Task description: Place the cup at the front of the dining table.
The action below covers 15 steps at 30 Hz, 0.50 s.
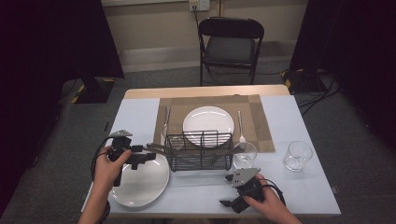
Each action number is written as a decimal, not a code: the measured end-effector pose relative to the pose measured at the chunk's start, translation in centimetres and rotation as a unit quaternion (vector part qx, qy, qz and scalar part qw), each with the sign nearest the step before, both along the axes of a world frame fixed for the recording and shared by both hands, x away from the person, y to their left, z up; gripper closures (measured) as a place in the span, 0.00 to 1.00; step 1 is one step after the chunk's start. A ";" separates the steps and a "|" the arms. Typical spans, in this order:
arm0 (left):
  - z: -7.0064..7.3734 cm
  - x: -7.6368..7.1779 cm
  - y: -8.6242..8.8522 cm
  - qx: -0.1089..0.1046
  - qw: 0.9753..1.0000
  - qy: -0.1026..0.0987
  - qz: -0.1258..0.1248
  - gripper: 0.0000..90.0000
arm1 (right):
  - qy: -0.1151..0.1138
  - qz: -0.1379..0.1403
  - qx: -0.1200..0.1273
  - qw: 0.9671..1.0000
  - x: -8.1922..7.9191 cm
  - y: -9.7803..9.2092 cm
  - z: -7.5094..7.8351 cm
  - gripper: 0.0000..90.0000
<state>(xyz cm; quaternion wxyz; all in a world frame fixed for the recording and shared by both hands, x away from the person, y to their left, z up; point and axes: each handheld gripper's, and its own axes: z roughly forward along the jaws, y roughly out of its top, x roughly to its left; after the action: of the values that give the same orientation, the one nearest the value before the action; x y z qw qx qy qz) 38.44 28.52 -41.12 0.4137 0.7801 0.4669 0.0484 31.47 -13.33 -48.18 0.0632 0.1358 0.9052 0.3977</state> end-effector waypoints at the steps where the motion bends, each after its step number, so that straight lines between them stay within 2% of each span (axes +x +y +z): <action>1: 0.0 0.0 0.0 -0.002 1.000 0.000 0.001 0.21 | 0.000 0.000 0.000 1.000 0.0 0.0 0.0 0.15; 15: -0.5 -0.6 0.6 -0.007 1.000 -0.002 0.003 0.21 | 0.000 0.000 0.000 1.000 0.0 0.0 0.0 0.15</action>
<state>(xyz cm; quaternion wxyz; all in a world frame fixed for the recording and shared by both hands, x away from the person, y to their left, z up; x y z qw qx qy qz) 37.80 29.10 -41.62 0.4195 0.7758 0.4689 0.0477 31.47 -13.33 -48.18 0.0631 0.1358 0.9052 0.3978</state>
